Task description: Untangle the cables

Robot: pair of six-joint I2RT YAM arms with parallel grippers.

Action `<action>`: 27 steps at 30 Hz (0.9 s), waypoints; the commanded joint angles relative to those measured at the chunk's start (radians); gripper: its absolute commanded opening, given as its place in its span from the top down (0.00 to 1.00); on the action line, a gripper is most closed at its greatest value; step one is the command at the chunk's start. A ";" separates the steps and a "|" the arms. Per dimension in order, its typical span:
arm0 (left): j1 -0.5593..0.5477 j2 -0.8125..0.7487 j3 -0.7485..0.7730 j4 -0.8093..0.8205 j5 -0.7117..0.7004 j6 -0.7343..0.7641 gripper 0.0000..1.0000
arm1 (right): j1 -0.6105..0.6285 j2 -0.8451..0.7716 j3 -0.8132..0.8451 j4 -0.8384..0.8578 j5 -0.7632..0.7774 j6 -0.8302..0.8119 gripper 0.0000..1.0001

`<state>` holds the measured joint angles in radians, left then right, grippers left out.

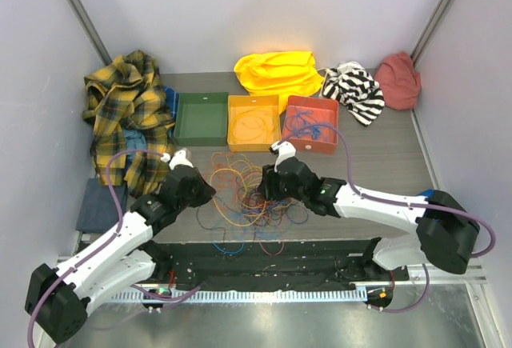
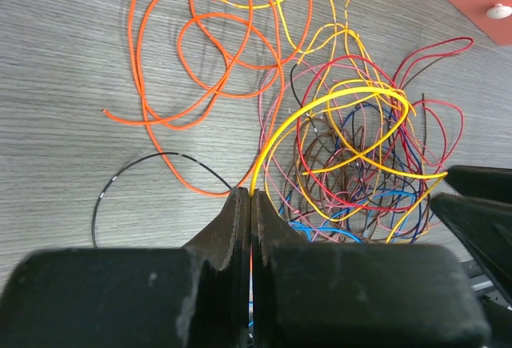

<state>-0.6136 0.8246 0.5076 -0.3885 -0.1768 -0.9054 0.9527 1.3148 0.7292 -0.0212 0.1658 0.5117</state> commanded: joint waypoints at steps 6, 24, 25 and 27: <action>0.002 -0.064 0.045 -0.049 -0.038 0.022 1.00 | 0.004 0.078 0.097 0.044 0.007 -0.022 0.99; 0.002 -0.234 -0.035 -0.010 -0.029 -0.029 0.33 | 0.004 -0.108 0.782 -0.362 0.173 -0.269 0.99; 0.002 -0.232 -0.038 -0.013 -0.026 -0.035 0.34 | 0.006 -0.094 0.805 -0.367 0.179 -0.277 0.99; 0.002 -0.228 -0.044 -0.016 -0.023 -0.041 0.34 | 0.004 -0.077 0.869 -0.379 0.186 -0.297 0.99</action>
<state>-0.6136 0.5911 0.4793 -0.4305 -0.1997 -0.9226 0.9539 1.2026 1.4956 -0.3344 0.3141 0.2821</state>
